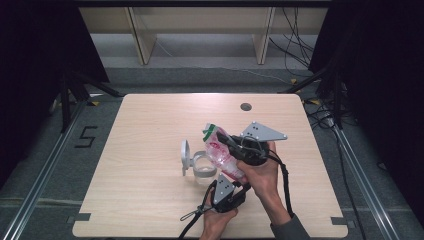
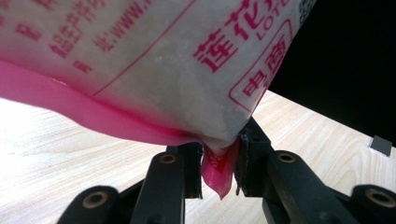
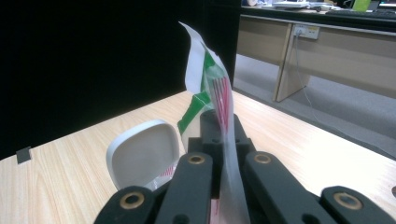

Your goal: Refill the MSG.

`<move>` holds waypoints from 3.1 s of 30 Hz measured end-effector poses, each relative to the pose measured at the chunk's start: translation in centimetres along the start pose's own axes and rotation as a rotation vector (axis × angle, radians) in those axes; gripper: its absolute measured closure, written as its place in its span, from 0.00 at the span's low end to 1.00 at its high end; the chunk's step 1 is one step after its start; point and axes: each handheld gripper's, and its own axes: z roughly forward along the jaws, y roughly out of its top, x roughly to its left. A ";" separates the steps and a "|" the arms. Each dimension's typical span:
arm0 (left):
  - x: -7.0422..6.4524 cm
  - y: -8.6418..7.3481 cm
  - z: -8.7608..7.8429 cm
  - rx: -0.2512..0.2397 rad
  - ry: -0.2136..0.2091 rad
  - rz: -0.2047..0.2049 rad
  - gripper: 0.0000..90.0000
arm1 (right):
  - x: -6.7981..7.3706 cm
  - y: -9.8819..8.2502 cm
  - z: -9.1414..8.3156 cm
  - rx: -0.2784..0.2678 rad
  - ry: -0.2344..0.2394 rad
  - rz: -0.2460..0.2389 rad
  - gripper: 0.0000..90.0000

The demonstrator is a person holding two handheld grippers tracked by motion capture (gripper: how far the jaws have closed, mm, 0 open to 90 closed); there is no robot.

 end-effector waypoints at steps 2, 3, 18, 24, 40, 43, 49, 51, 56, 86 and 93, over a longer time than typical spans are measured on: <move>0.0 0.0 0.0 -0.006 0.003 0.006 0.83 | 0.1 0.1 0.1 0.004 -0.003 -0.002 1.00; 0.0 0.0 0.0 -0.006 0.005 0.009 0.83 | 0.2 0.1 0.1 0.009 -0.007 0.006 1.00; 0.1 0.4 0.1 -0.015 0.000 0.021 0.83 | 0.3 0.4 0.9 -0.012 0.002 -0.023 1.00; 0.3 0.4 0.4 -0.024 -0.012 -0.001 0.83 | 0.4 0.4 1.3 0.006 0.001 -0.006 1.00; 0.2 0.5 0.7 -0.028 -0.012 -0.002 0.84 | 0.1 0.5 1.9 0.025 0.021 -0.013 1.00; 0.2 0.5 0.8 -0.037 -0.013 -0.010 0.84 | 0.2 0.5 2.2 0.030 0.027 -0.010 1.00; 0.2 0.5 0.9 -0.047 -0.011 -0.017 0.84 | 0.4 0.7 2.4 0.054 0.024 -0.034 1.00; 0.3 0.5 0.9 -0.043 -0.013 -0.015 0.84 | 0.3 0.7 2.5 0.052 0.023 -0.044 1.00; 0.2 0.6 1.1 -0.049 -0.018 -0.020 0.84 | 0.5 0.8 2.6 0.055 0.018 -0.042 1.00; 0.1 0.8 1.3 -0.060 -0.026 -0.010 0.84 | 0.8 0.9 3.0 0.051 0.007 -0.055 1.00; 0.2 0.8 1.4 -0.059 -0.033 -0.018 0.84 | 0.6 0.9 3.0 0.053 0.000 -0.086 1.00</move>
